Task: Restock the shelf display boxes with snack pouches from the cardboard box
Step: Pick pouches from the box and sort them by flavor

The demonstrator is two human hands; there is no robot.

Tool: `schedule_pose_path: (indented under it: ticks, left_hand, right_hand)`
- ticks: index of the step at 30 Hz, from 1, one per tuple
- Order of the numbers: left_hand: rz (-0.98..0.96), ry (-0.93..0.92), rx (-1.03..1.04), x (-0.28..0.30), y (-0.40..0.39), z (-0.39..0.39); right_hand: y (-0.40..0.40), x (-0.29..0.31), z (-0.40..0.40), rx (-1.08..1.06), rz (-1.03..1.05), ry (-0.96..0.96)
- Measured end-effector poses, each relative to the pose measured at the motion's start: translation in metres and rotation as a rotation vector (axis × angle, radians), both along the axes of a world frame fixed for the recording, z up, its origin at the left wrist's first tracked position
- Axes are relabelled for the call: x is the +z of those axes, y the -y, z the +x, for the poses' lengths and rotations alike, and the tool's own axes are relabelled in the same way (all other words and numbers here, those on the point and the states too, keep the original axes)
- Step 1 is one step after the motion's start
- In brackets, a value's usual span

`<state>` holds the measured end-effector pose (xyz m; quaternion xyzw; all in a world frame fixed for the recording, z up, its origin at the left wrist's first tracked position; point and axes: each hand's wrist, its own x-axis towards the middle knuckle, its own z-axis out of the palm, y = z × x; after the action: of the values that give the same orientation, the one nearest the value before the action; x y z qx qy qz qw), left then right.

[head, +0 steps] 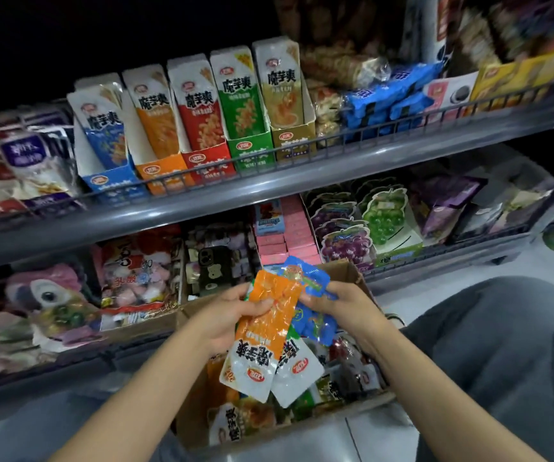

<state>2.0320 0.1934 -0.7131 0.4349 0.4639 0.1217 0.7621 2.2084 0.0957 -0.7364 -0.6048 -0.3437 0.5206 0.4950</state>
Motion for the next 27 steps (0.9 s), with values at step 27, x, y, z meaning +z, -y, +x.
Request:
schedule_pose_path:
  ticks: [27]
  left_hand:
    - [-0.169, 0.203, 0.538, -0.014, -0.019, -0.022]
  right_hand:
    - [-0.021, 0.004, -0.011, -0.791, 0.189, -0.658]
